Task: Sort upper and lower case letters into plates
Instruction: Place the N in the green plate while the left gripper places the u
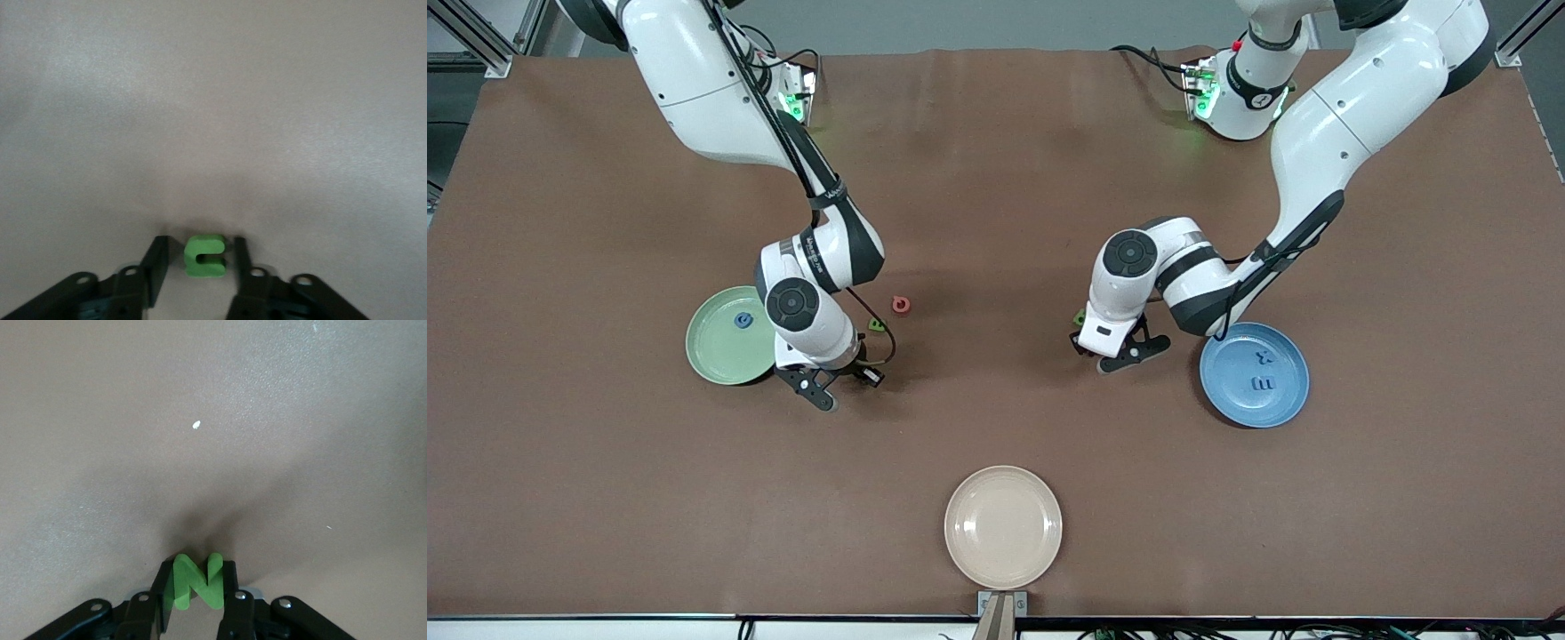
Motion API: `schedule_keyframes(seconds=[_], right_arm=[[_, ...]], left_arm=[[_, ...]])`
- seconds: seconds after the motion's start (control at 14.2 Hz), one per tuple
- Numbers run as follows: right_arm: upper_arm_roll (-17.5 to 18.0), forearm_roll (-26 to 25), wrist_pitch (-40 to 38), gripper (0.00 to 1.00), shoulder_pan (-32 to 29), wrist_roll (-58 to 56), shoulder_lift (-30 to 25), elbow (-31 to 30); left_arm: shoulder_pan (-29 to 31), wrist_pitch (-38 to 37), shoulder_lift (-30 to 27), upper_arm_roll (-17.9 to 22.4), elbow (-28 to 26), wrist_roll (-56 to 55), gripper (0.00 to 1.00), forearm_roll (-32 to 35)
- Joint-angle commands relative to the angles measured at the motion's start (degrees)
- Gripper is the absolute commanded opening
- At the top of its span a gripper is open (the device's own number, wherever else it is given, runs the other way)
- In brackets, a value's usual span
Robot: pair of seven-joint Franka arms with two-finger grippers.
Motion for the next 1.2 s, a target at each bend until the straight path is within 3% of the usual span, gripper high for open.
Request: schedule_keyframes(seconds=[0.0,0.21,0.49,0.71,0.85,0.99,1.13], right_arm=[[0.28,-0.28,0.21,0.0,-0.71,-0.6,-0.19,-0.87],[0.2,-0.36,-7.85,0.0,-2.2,-4.9,-4.56,-1.21],[0.11,-0.45,-9.81,0.0,-7.82,-16.91,-15.46,-11.47],[-0.07,-0.63,-8.67,0.0,-13.52,-28.07,-22.67,-19.65],[-0.07,-0.71,-6.04,0.0,-18.97,-37.64,-23.92,-23.35],[0.02,-0.71,-1.31,0.0,-22.06,-42.25,-24.01,-26.95],[0.02,-0.71,3.79,0.0,-22.25,-43.49,-23.66,-30.03]], left_arm=[[-0.24,0.01,0.41,0.79,-0.04,0.38,0.25,-0.35],[-0.24,0.01,0.15,0.79,0.05,-0.06,0.11,-0.71],[3.69,-1.92,-3.53,-1.92,-1.35,0.99,0.04,-2.1],[16.49,-8.58,-3.81,-13.41,-2.93,6.05,0.04,-2.64],[26.61,-14.99,-3.72,-21.33,-4.51,12.82,0.04,-2.64],[34.26,-17.65,-3.81,-25.22,-7.23,18.72,0.04,-2.29],[38.15,-17.57,-3.63,-25.49,-8.91,23.47,0.04,0.42]])
